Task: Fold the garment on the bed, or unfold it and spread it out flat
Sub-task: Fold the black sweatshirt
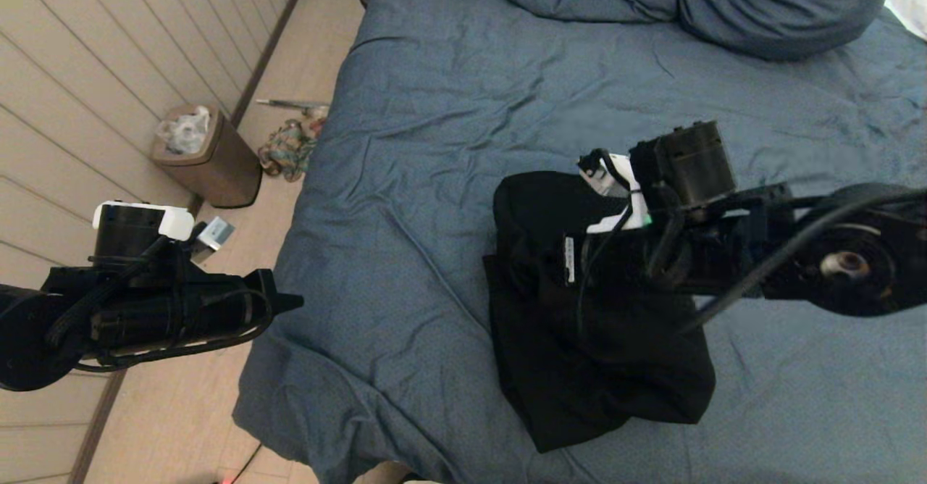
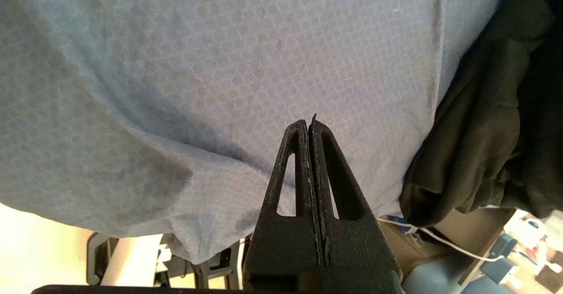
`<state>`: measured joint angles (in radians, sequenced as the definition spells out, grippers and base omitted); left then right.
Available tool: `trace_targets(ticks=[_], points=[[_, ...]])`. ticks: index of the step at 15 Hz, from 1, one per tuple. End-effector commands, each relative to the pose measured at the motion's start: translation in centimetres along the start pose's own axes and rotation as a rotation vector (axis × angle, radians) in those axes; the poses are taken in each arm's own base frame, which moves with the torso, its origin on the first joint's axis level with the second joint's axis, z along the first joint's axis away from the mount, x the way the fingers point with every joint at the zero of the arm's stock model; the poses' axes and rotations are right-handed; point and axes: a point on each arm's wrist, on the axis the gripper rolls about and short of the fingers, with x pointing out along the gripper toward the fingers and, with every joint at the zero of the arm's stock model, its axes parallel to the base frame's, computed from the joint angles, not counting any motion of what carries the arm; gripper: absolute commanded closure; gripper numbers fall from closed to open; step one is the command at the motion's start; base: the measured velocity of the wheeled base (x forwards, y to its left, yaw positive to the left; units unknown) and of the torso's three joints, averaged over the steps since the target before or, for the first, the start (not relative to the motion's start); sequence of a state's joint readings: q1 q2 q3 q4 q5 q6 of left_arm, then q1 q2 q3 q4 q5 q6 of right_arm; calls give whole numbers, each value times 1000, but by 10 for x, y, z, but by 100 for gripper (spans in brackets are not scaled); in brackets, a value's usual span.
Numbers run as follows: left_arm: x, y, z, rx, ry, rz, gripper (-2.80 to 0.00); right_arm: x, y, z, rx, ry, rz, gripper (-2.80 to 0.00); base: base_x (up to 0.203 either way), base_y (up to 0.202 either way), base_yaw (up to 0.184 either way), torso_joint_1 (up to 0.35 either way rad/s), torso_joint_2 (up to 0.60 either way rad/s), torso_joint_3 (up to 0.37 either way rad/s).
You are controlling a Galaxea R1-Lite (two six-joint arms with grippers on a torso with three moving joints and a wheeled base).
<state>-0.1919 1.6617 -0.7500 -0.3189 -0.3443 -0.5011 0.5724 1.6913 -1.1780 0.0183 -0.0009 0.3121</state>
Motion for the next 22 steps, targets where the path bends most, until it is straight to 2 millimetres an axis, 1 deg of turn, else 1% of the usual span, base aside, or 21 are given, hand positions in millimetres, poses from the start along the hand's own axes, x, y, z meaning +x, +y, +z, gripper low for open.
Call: trace_targets(ticks=[1,2,3,4,6,7,9,11,14,15,16,17,18,19,21,22], points=[[1,1,0,-3,3,-1,0,-21,7,-21,-22,36,30,0,0,0,0,0,0,0],[1,1,0,-3,2,0,0,-19,5,-40,-28,97,22,0,0,0,0,0,0,0],[1,0,1,-2,-1,-2,0,-16,2,-54,-25,143,16,0,0,0,0,0,0,0],[1,0,1,-2,-3,-2,0,-7,-1,-62,-15,165,8,0,0,0,0,0,0,0],[3,1,0,-4,3,1,0,33,-13,-83,9,203,-28,0,0,0,0,0,0,0],[3,1,0,-5,6,3,0,51,-23,-91,23,203,-48,0,0,0,0,0,0,0],[3,1,0,-5,6,2,0,73,-39,-104,43,220,-83,0,0,0,0,0,0,0],[3,1,0,-5,6,3,0,87,-48,-115,56,260,-109,0,0,0,0,0,0,0],[3,1,0,-5,6,3,0,97,-56,-129,63,255,-114,0,0,0,0,0,0,0],[4,2,0,-5,7,3,0,97,-56,-130,60,249,-112,0,0,0,0,0,0,0],[4,2,0,-6,9,4,0,95,-55,-127,62,229,-107,0,0,0,0,0,0,0],[4,2,0,-6,9,4,0,90,-53,-120,61,204,-99,0,0,0,0,0,0,0],[4,2,0,-5,9,4,0,81,-49,-110,61,164,-83,0,0,0,0,0,0,0],[4,2,0,-6,9,4,0,69,-45,-99,59,117,-67,0,0,0,0,0,0,0],[5,2,-1,-7,11,5,0,37,-35,-73,54,3,-27,0,0,0,0,0,0,0],[4,2,-1,-6,10,5,0,22,-31,-65,51,-37,-11,0,0,0,0,0,0,0]])
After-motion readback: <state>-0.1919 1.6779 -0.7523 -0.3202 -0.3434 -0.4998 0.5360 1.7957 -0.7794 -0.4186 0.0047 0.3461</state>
